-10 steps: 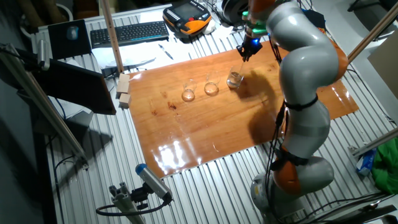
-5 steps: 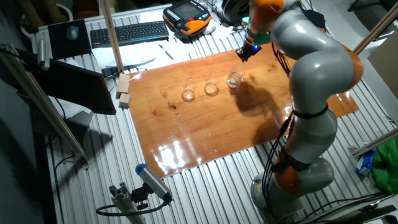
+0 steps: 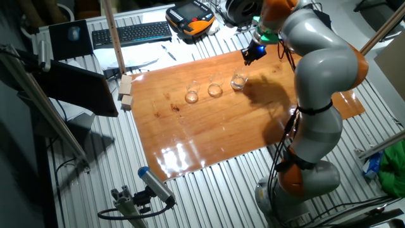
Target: Stir the beaker with a glass rod
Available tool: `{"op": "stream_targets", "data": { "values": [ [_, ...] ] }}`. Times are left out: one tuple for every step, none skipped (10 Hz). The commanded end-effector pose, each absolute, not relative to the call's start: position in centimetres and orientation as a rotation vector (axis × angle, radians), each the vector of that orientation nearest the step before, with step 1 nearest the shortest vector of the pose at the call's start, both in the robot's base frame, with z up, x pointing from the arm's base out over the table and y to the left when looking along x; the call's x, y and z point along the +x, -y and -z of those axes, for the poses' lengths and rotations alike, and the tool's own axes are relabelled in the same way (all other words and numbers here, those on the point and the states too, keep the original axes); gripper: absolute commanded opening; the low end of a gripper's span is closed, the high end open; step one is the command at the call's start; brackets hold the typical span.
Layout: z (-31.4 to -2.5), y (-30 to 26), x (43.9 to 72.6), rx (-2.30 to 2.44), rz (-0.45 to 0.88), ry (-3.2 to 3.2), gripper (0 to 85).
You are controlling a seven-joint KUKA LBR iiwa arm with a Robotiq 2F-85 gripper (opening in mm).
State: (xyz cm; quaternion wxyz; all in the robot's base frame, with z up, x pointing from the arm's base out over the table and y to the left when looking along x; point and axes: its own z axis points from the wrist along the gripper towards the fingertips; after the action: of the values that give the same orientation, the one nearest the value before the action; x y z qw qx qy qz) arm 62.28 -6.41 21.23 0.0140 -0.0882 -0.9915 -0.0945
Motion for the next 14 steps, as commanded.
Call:
{"op": "stream_targets", "data": {
  "values": [
    [-21.2, 6.5, 62.3, -0.27, 0.3, 3.087, 0.0],
    [-21.1, 6.6, 62.2, -0.256, 0.298, 3.091, 0.0],
    [-20.9, 6.8, 62.1, -0.245, 0.292, 3.094, 0.0],
    [-20.8, 7.0, 62.1, -0.237, 0.289, 3.094, 0.0],
    [-20.7, 7.1, 62.0, -0.231, 0.288, 3.089, 0.0],
    [-20.6, 7.2, 62.0, -0.228, 0.292, 3.084, 0.0],
    [-20.3, 7.2, 62.0, -0.227, 0.299, 3.083, 0.0],
    [-20.1, 7.4, 62.0, -0.229, 0.319, 3.076, 0.0],
    [-19.9, 7.6, 61.9, -0.225, 0.344, 3.07, 0.0],
    [-19.7, 7.8, 61.8, -0.224, 0.361, 3.067, 0.0],
    [-19.6, 8.1, 61.8, -0.22, 0.373, 3.067, 0.0],
    [-19.4, 8.3, 61.8, -0.227, 0.399, 3.063, 0.0],
    [-19.4, 8.6, 61.9, -0.228, 0.412, 3.057, 0.0],
    [-19.5, 8.8, 62.1, -0.241, 0.43, 3.044, 0.0]
  ]
}}
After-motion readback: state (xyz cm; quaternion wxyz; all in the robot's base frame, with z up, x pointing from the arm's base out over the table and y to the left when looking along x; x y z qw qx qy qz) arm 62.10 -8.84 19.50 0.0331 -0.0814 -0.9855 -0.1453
